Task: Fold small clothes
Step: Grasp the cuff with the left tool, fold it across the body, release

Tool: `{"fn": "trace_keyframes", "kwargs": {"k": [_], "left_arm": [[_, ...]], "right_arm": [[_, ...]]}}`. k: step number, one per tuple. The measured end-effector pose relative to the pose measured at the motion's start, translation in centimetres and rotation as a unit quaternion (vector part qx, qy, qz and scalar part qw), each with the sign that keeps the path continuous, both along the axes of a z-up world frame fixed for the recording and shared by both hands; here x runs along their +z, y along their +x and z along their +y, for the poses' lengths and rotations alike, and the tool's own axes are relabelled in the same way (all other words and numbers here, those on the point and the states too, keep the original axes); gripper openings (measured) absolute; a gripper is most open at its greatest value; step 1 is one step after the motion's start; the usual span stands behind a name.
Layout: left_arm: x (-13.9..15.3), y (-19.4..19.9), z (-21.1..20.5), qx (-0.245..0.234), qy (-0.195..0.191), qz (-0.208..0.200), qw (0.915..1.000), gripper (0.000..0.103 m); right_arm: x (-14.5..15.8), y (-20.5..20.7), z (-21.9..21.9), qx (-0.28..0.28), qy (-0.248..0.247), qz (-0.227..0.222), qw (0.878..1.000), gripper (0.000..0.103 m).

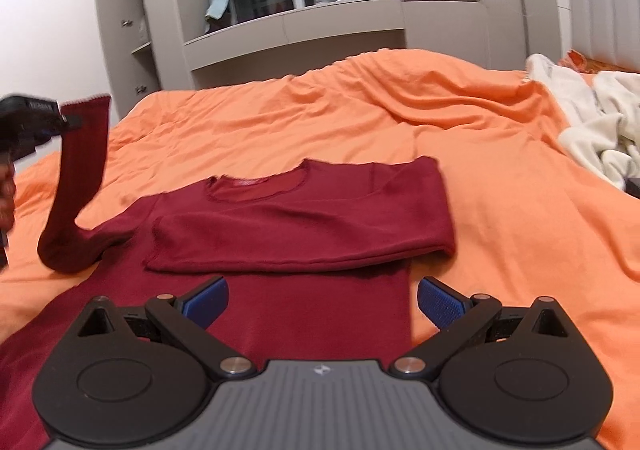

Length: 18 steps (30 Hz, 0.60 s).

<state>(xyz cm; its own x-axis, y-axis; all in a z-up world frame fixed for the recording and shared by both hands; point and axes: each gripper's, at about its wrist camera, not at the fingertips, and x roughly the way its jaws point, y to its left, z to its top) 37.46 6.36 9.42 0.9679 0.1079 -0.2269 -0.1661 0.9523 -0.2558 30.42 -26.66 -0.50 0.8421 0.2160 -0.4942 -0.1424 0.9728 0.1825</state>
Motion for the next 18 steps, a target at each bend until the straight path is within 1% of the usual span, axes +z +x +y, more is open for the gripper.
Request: {"fn": "trace_keyframes", "kwargs": {"k": [4,8,12,15,18], "left_arm": [[-2.2,1.8,-3.3,-0.033,0.003,0.019,0.9993,0.005],[-4.5,2.6,-6.8,-0.065,0.009,0.037,0.9972,0.005],[-6.9,3.6,-9.6,-0.09,0.013,0.058,0.9941,0.005],[-8.6,3.5,-11.4,-0.105,0.015,0.076,0.9915,0.005],[-10.1,3.9,-12.3,-0.123,0.023,0.106,0.9865,0.006]], "right_arm": [[0.2,0.4,-1.6,-0.036,0.007,0.0,0.999,0.103],[0.0,0.8,-3.4,-0.064,0.029,0.011,0.997,0.103],[0.0,1.1,-4.6,-0.079,0.042,0.014,0.996,0.103],[0.2,1.1,-5.1,-0.086,0.045,0.011,0.995,0.103],[0.2,1.1,-5.4,-0.089,0.047,0.011,0.995,0.103]]}}
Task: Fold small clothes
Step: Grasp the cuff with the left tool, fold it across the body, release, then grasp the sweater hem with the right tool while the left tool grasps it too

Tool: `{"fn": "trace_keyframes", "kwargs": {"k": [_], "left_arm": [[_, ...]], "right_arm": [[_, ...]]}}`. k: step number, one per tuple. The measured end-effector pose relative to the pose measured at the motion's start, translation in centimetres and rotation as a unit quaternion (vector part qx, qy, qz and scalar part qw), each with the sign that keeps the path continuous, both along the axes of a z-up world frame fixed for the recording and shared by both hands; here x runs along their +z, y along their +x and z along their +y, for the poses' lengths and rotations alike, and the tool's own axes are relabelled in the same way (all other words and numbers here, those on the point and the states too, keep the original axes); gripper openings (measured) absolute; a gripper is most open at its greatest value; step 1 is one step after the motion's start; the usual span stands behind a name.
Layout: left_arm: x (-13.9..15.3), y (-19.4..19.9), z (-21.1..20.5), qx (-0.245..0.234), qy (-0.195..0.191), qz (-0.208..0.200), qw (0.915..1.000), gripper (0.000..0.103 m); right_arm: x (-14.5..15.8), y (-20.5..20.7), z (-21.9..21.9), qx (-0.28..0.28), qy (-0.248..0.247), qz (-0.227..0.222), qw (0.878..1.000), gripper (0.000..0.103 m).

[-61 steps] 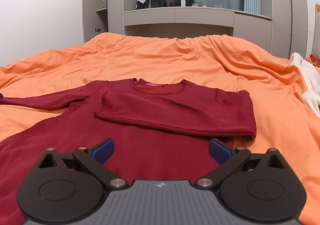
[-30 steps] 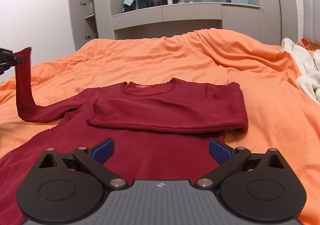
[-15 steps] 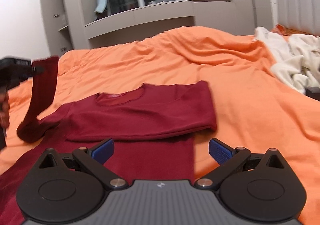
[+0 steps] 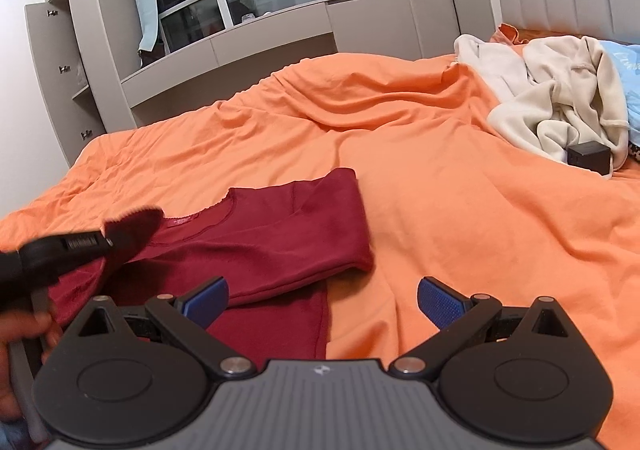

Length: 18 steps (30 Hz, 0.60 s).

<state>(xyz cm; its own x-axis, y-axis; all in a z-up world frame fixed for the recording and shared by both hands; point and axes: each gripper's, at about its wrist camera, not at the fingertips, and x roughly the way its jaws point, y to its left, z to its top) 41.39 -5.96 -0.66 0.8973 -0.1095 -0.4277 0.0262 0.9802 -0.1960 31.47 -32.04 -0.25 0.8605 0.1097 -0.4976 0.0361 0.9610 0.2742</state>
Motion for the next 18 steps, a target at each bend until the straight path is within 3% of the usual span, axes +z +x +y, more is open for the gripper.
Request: {"fn": "trace_keyframes", "kwargs": {"k": [2,5,7,10,13,18], "left_arm": [[-0.7,0.0,-0.5,-0.011,0.0,0.017,0.9998,0.009],[-1.6,0.3,-0.4,-0.022,-0.013,0.04,0.9988,0.022],[-1.6,0.2,-0.1,-0.027,-0.02,0.053,0.998,0.049],[-1.4,-0.1,0.5,-0.033,-0.029,0.06,0.9972,0.074],[-0.8,-0.6,1.4,-0.044,-0.037,0.064,0.9963,0.088],[0.6,-1.8,4.7,-0.046,-0.022,0.058,0.997,0.098]], "right_arm": [[-0.1,0.1,-0.1,-0.001,-0.001,0.002,1.0,0.103],[-0.2,0.3,0.0,-0.001,-0.003,0.006,1.0,0.103],[-0.4,0.5,0.1,0.0,-0.007,0.008,1.0,0.103],[-0.6,0.8,0.4,0.003,-0.012,0.014,1.0,0.103],[-0.7,1.1,0.9,0.008,-0.019,0.02,1.0,0.103],[-0.4,1.8,2.5,0.037,-0.046,0.009,0.998,0.103]]}}
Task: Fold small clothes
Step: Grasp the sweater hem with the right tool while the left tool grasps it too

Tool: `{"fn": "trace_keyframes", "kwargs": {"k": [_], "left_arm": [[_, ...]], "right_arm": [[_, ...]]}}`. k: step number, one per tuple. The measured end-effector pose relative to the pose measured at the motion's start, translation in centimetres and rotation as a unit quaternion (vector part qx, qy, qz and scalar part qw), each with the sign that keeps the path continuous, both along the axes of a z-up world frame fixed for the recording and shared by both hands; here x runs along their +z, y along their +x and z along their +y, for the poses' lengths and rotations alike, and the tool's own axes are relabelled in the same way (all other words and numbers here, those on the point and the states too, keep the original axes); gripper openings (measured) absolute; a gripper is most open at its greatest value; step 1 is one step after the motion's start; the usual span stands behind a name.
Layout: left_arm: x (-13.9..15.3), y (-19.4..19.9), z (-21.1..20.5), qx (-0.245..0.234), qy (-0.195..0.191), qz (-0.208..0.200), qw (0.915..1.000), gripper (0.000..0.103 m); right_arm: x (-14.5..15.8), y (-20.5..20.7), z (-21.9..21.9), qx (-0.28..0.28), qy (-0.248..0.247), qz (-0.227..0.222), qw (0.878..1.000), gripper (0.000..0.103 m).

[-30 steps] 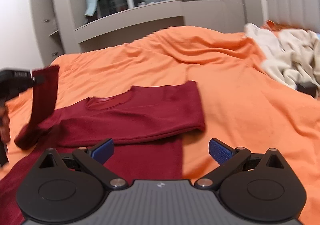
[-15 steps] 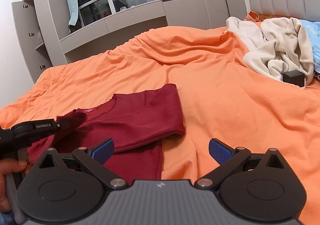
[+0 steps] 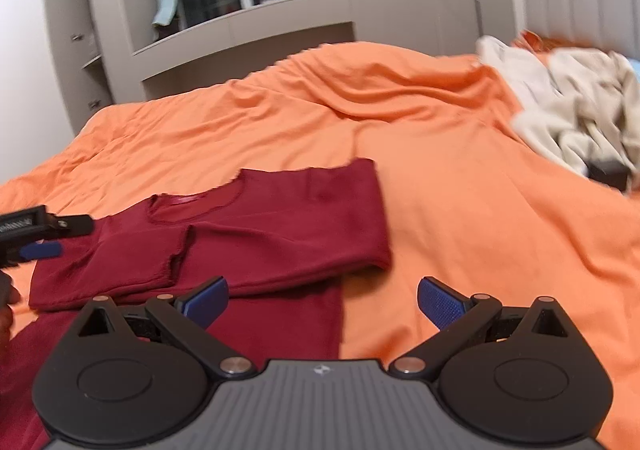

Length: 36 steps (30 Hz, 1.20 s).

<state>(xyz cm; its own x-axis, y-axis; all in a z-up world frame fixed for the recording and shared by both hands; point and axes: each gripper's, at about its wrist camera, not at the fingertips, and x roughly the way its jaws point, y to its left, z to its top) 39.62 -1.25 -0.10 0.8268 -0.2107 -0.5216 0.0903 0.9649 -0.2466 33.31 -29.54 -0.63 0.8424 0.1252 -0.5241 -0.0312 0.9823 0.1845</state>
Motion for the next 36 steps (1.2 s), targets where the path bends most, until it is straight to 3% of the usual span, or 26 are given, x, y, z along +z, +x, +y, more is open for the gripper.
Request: {"fn": "trace_keyframes", "kwargs": {"k": [7,10,13,17,20,29,32,35,36], "left_arm": [[1.7,-1.5,10.1,0.058,0.047,-0.006,0.9972,0.102],[1.5,-2.0,15.1,0.09,0.057,-0.006,0.9942,0.102],[0.9,-2.5,19.2,0.119,0.037,-0.01,0.9922,0.102],[-0.7,-1.4,23.1,0.154,-0.048,0.021,0.9866,0.102],[-1.5,0.0,24.2,0.152,-0.067,0.028,0.9858,0.102],[-3.3,4.3,23.6,0.127,-0.042,0.028,0.9906,0.102],[-4.2,5.1,23.2,0.13,-0.021,0.049,0.9901,0.102],[-5.1,5.6,23.3,0.128,-0.018,0.067,0.9893,0.102],[-5.3,5.7,23.4,0.127,-0.023,0.069,0.9893,0.102]], "right_arm": [[0.4,2.4,3.8,0.057,-0.074,-0.025,0.995,0.103],[0.4,3.6,5.4,0.072,-0.08,-0.022,0.994,0.103],[0.2,4.8,7.2,0.096,-0.093,-0.025,0.991,0.103],[-0.3,6.1,9.9,0.126,-0.126,-0.027,0.984,0.103],[-0.6,6.9,11.5,0.146,-0.14,-0.035,0.979,0.103],[-1.5,9.9,16.3,0.161,-0.147,-0.066,0.974,0.103],[-2.7,10.8,17.3,0.144,-0.158,-0.063,0.975,0.103],[-4.2,11.6,17.2,0.15,-0.129,-0.042,0.979,0.092],[-4.5,11.9,17.1,0.153,-0.124,-0.033,0.98,0.085]]}}
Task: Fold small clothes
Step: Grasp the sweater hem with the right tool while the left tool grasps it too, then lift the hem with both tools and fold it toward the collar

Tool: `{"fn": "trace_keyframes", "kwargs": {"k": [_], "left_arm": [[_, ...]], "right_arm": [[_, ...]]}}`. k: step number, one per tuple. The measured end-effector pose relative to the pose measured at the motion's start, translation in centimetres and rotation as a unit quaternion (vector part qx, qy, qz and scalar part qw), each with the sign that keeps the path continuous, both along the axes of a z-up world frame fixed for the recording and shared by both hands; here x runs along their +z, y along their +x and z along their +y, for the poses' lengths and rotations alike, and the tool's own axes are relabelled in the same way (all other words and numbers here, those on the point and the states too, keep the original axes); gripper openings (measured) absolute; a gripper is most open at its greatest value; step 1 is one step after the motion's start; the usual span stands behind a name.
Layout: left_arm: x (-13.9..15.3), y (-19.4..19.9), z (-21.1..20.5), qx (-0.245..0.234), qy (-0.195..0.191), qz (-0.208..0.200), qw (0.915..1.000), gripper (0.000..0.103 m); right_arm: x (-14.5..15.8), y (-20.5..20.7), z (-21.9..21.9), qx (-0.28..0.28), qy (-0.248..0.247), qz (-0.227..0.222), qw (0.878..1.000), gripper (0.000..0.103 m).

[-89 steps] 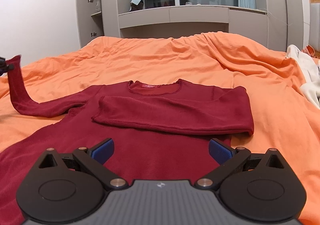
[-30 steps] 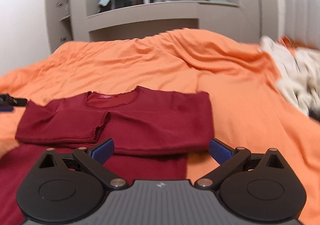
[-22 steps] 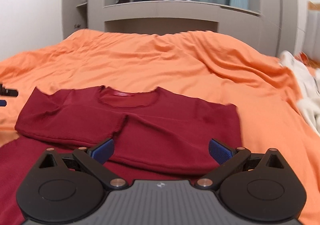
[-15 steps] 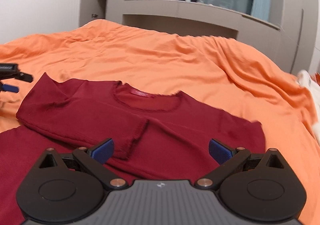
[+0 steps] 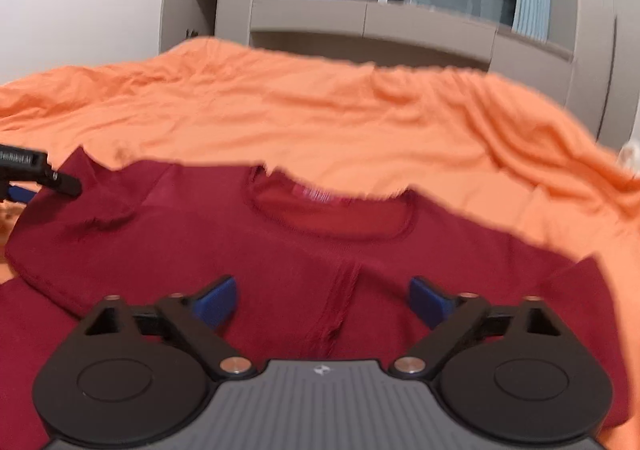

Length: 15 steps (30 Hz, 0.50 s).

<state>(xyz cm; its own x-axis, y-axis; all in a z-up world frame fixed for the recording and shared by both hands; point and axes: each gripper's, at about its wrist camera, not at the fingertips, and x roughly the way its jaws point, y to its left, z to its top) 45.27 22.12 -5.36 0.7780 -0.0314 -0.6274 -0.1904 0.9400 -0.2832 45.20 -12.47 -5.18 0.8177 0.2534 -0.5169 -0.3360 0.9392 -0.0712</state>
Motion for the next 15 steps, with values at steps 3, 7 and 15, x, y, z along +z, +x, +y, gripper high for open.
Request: {"fn": "trace_keyframes", "kwargs": {"k": [3,7,15], "left_arm": [[-0.4,0.1,0.4,-0.004,-0.017,-0.005,0.9998,0.102],[-0.6,0.1,1.0,-0.005,-0.047,-0.029,0.9985,0.102],[-0.7,0.5,1.8,0.034,-0.067,-0.046,0.9962,0.102]], "right_arm": [[-0.4,0.2,-0.3,0.004,0.018,0.004,1.0,0.066],[-0.2,-0.7,-0.5,-0.002,0.02,-0.026,0.999,0.012],[-0.1,-1.1,-1.3,-0.057,0.015,-0.029,0.998,0.004]]}}
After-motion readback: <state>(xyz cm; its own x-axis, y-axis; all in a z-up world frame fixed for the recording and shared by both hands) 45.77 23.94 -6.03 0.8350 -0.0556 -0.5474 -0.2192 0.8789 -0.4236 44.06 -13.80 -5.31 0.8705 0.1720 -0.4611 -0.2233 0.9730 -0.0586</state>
